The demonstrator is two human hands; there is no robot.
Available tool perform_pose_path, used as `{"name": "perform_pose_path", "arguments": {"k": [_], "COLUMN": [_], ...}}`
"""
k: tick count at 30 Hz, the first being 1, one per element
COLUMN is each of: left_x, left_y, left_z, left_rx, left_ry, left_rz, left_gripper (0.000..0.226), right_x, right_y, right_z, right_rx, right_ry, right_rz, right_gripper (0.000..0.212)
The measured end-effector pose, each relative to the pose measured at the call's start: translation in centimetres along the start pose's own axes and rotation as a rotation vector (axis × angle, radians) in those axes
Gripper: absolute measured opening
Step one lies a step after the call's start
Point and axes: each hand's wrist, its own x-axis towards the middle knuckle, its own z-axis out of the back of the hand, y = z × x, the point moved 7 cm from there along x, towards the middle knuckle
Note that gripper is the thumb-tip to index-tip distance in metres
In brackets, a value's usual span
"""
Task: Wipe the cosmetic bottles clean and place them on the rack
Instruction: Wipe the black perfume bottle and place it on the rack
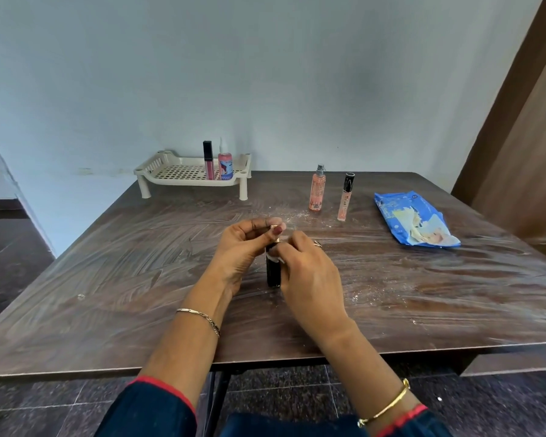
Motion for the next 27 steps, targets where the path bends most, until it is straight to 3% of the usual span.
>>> {"name": "perform_pose_path", "arguments": {"k": [5,10,15,19,24,27], "left_x": [0.4,0.5,0.5,0.4,0.4,0.3], "left_y": [0.3,0.5,0.6,0.7,0.6,0.6], "left_z": [0.4,0.6,0.7,0.4,0.1,-0.2], "left_rx": [0.003,0.016,-0.006,-0.078,-0.128,-0.139], "left_ry": [-0.033,-0.037,-0.009,0.022,0.051,0.074], "left_rz": [0.005,-0.002,0.015,0.036,0.030,0.024], "left_gripper": [0.025,0.020,0.021,0.019,0.025,0.022], "right_x": [-2.6,-3.2,-1.2,-0.2,0.6,1.4], "right_y": [-0.2,-0.7,-3.0,-6.3,-6.6,-4.9], "right_z": [-1.3,-1.5,1.3,1.5,0.7,0.0], "right_rx": [0.005,-0.005,0.197,0.732,0.794,0.681], "right_ry": [0.120,0.252,0.054,-0.112,-0.083,-0.018], "right_rz": [0.007,-0.007,-0.157,-0.476,-0.513,-0.400], "right_gripper": [0.008,0.024,0.021,0.020,0.012,0.014]}}
